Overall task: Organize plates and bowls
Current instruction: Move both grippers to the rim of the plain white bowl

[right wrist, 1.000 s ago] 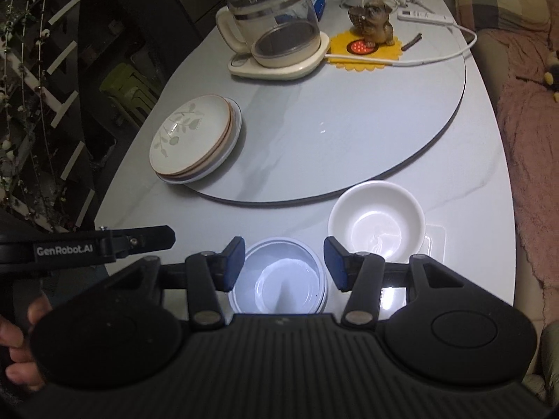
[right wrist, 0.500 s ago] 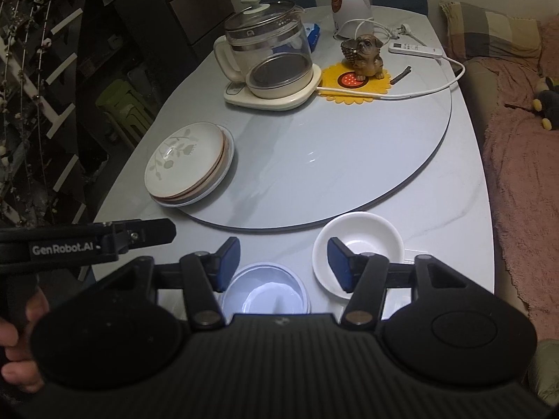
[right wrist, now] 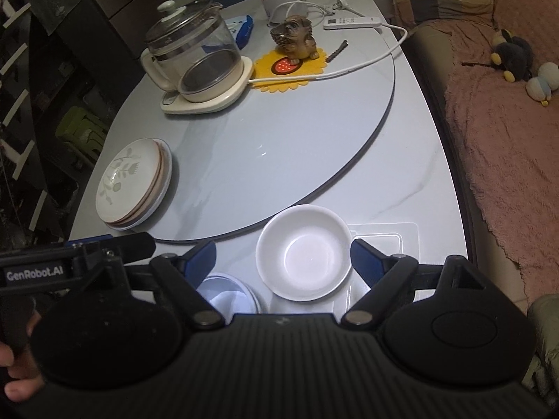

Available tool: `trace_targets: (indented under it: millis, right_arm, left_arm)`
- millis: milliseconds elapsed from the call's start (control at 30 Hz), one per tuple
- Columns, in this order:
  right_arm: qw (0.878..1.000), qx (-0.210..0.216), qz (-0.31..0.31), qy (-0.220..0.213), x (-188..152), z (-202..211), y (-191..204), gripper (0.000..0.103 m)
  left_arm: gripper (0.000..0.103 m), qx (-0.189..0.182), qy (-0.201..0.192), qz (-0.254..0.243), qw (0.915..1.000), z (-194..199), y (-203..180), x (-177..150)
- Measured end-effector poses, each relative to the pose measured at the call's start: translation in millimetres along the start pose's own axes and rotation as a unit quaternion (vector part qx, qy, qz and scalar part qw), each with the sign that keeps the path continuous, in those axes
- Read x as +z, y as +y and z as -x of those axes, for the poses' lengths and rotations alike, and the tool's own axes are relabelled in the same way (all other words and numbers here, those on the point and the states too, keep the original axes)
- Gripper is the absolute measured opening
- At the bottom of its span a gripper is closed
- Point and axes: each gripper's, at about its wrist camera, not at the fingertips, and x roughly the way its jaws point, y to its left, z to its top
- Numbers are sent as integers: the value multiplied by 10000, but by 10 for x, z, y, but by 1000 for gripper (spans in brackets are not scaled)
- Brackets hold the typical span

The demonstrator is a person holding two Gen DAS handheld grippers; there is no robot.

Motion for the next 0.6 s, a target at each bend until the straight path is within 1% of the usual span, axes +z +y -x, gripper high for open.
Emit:
trace_targets:
  millis: [167,233,300,333,400,433,467,567,600]
  right_arm:
    - [9998,-94,-142,72,16,-146,-159,85]
    - [9997,-94,-204,87,20,-192,-217,85]
    - [9995,-122,-249,128,41,-256,-263,77]
    - [9995,-122,-262,155,49,-279,-280,76]
    - [9994,-77,-291,151,59,-326,-313,75]
    - [9994,-68,-296,174,68,-359,-327,73]
    - [9993,-78,-312,213,72,-400,-341,68]
    - [9989,-88,-313,324,59,-540,-384,63]
    - [9989,-106,-284,358,49,-592,-395,60]
  left_arm:
    - [79,-104,207,107,9997,-310,19,9]
    - [76,-127,326,153,9993,-424,11,24]
    - [66,-211,398,128,9989,-494,-21,44]
    - [64,-223,425,83,9988,-540,-42,55]
    - [53,-217,549,57,9982,-668,-59,74]
    - [51,-217,620,64,9978,-735,-58,78]
    - [47,-215,672,62,9975,-800,-58,76]
    - [39,-210,804,5,9965,-992,-68,63]
    - [35,-207,847,-19,9962,-1052,-67,55]
